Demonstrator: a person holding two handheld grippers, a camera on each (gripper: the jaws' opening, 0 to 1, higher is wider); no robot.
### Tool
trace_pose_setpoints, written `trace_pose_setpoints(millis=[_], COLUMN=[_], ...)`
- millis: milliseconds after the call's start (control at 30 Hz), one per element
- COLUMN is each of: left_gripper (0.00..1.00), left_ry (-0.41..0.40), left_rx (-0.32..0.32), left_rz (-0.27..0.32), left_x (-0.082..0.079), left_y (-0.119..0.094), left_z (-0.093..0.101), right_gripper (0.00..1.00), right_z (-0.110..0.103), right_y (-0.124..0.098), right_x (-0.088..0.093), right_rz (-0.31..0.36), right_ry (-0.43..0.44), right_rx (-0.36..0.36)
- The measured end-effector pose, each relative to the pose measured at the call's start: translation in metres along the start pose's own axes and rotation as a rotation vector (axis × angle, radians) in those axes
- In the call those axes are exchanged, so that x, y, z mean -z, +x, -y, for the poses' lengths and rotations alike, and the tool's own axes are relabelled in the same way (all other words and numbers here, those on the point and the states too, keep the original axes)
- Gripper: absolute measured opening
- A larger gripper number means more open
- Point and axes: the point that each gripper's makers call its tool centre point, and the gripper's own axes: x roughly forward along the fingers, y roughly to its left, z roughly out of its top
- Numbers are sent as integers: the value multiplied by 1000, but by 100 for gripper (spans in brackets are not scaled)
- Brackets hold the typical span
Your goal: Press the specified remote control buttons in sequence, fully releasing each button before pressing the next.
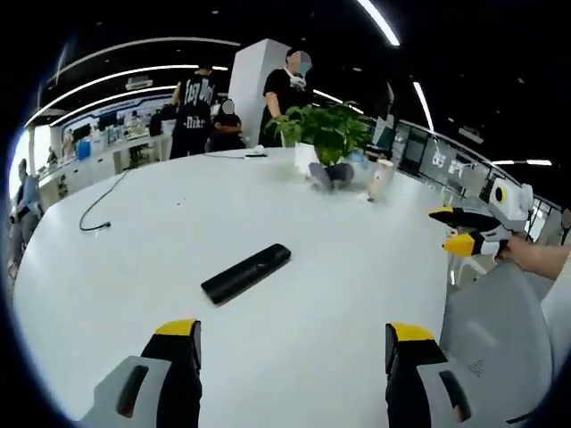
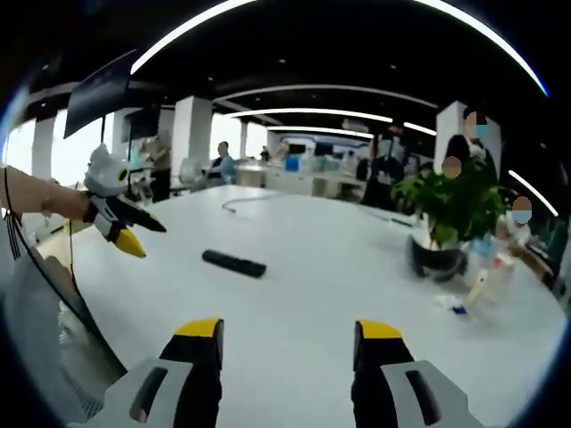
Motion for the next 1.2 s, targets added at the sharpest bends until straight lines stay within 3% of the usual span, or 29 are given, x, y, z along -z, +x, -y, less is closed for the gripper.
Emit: trace_pose_setpoints(millis=[233,533,700,1200], left_gripper=[88,88,88,89], left_ry=[23,69,74,119], left_rx=[8,9,16,54], left_rz=[1,-43,-26,45], left_x=[-8,-2,-9,-27], left_y=[6,15,18,-8], left_z=[-4,-8,-9,27], right_gripper=[57,56,56,59], right_z=[-4,-4,-4,-18], right_y=[1,1,2,2], right_x=[1,1,3,2], right_rz=[-7,-6,-11,-24], right_ry=[-10,-4,0,1], right_rx=[-17,-26,-30,-80])
